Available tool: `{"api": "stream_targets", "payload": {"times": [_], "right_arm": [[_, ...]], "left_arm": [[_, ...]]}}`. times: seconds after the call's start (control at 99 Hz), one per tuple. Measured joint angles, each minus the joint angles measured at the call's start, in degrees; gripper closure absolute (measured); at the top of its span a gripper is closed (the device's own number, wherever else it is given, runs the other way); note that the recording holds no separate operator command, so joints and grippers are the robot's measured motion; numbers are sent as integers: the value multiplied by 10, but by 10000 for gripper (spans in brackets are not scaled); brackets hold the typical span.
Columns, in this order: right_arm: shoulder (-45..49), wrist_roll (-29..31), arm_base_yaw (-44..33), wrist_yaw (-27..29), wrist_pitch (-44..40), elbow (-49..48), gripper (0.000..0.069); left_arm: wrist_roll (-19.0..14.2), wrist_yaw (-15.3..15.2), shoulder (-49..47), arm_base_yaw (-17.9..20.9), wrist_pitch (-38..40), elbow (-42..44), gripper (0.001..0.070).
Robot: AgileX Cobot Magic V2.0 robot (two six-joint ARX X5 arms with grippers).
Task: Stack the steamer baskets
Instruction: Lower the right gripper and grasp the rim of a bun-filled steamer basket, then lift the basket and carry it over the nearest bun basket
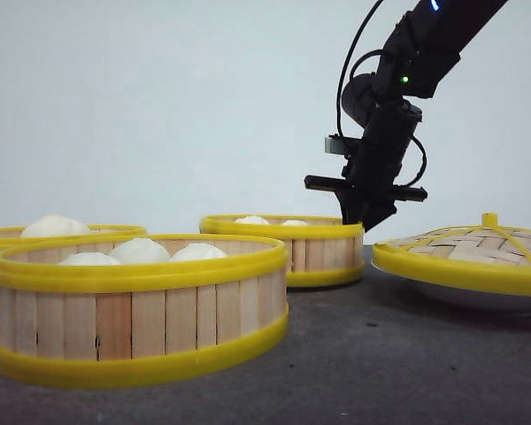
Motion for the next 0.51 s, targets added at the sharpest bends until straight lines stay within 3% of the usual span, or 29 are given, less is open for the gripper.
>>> {"api": "stream_targets", "payload": {"times": [0.293, 0.505], "right_arm": [[0, -24, -1, -3, -115, 121, 668], [-21, -63, 0, -50, -220, 143, 668]], "left_arm": [[0, 0, 0, 0, 0, 0, 322], [0, 0, 0, 0, 0, 0, 322]]}}
